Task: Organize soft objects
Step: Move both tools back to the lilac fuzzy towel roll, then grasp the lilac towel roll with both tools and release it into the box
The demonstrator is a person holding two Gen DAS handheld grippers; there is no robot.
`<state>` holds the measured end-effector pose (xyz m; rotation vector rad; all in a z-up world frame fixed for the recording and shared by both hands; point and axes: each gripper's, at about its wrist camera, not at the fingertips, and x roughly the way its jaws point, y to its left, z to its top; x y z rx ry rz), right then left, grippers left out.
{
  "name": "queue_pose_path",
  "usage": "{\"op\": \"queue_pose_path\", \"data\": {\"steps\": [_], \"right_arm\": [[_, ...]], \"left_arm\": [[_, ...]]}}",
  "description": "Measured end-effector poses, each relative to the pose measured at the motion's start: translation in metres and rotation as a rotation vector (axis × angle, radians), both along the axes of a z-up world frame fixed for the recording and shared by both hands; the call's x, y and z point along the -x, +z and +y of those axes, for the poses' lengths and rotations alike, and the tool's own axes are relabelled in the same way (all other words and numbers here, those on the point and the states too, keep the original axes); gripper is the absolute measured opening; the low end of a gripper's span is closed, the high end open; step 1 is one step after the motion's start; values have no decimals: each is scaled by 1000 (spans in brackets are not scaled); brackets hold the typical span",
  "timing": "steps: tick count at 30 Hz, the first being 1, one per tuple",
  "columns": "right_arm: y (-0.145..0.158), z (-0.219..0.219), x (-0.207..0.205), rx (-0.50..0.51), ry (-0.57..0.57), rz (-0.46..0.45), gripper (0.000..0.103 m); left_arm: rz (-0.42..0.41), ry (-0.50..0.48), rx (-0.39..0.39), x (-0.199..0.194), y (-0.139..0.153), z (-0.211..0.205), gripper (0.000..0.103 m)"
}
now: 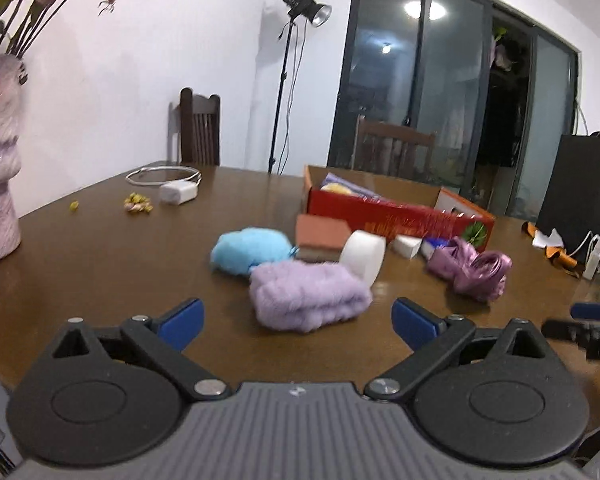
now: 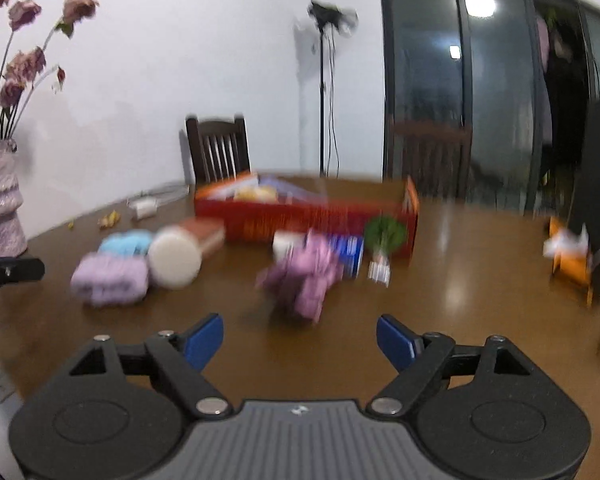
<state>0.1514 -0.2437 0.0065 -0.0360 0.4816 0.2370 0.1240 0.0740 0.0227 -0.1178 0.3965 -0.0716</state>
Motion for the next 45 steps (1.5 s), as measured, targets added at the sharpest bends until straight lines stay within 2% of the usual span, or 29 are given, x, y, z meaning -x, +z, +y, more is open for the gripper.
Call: {"op": "queue_pose_path", "data": {"steps": [4, 11, 17, 22, 26, 27, 28, 32, 35, 39, 45], "right_arm": [[-6, 19, 6, 69, -12, -12, 84], [2, 52, -20, -22, 82, 16, 82], [0, 97, -65, -114, 195, 87, 72], [-4, 123, -107, -218, 228, 153, 65], [-11, 142, -130, -245, 240, 193, 61], [-13, 145, -133, -258, 246, 205, 59], [-15, 147, -135, -273, 252, 218, 54], [-21, 146, -136, -332, 280, 264, 35], [-21, 141, -131, -354, 278, 284, 28], [-14, 130, -109, -323, 261, 265, 23], [2, 98, -59, -254, 194, 184, 18]], "left_arm": [[1, 4, 5, -14, -1, 4, 102], [29, 6, 67, -48, -12, 8, 100], [95, -20, 152, -81, -19, 26, 78], [174, -65, 305, -97, -28, 48, 68], [197, -93, 355, -103, -32, 60, 50], [206, -105, 367, -105, -34, 61, 48], [215, -115, 379, -106, -36, 63, 45], [228, -128, 383, -106, -37, 62, 41], [233, -142, 365, -102, -35, 57, 39], [217, -227, 324, -89, -26, 40, 36], [218, -349, 293, -71, -17, -2, 32]]}}
